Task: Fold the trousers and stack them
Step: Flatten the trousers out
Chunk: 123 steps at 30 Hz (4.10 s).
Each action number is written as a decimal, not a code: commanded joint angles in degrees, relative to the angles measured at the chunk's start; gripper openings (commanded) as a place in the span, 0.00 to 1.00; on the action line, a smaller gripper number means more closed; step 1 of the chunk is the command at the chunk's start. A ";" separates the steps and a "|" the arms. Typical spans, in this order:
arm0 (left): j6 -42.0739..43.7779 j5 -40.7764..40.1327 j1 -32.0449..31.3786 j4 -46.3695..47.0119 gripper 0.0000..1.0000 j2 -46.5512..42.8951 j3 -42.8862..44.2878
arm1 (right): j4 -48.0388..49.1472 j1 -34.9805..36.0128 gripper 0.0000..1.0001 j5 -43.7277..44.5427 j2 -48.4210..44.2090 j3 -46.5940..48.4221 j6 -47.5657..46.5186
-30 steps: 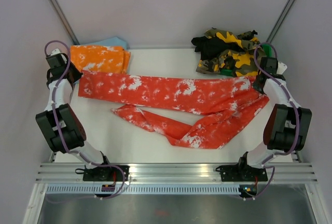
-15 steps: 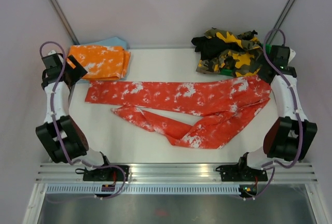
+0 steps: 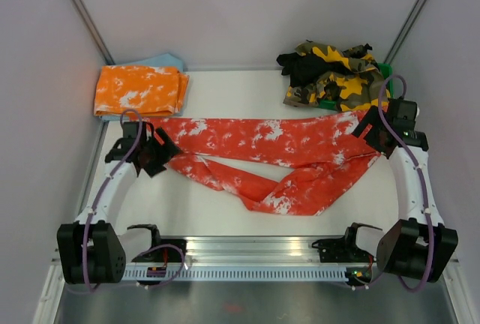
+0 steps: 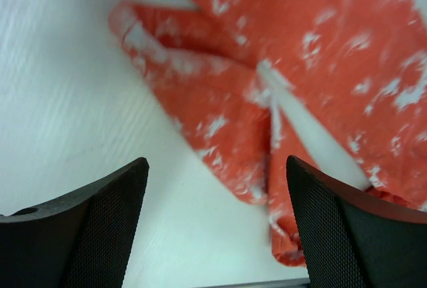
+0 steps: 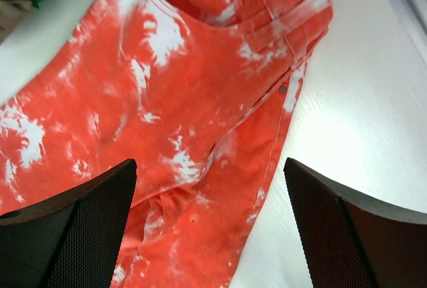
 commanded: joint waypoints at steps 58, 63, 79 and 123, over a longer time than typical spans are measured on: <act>-13.03 -26.60 -7.07 -21.34 0.94 -14.58 -1.15 | 1.74 -0.06 0.98 -21.31 -5.69 -2.86 -0.15; -7.57 -21.83 -7.07 -17.89 1.00 -19.41 2.53 | -2.56 -0.06 0.98 -16.74 -6.75 -0.67 -3.75; -22.86 -15.41 -7.16 -18.87 1.00 -20.83 -9.76 | -3.28 -0.06 0.98 -13.57 -6.84 -1.89 -2.44; -31.04 -33.69 -7.16 -40.49 0.02 -4.83 13.70 | 28.11 48.52 0.87 -32.93 -2.66 -6.84 -22.70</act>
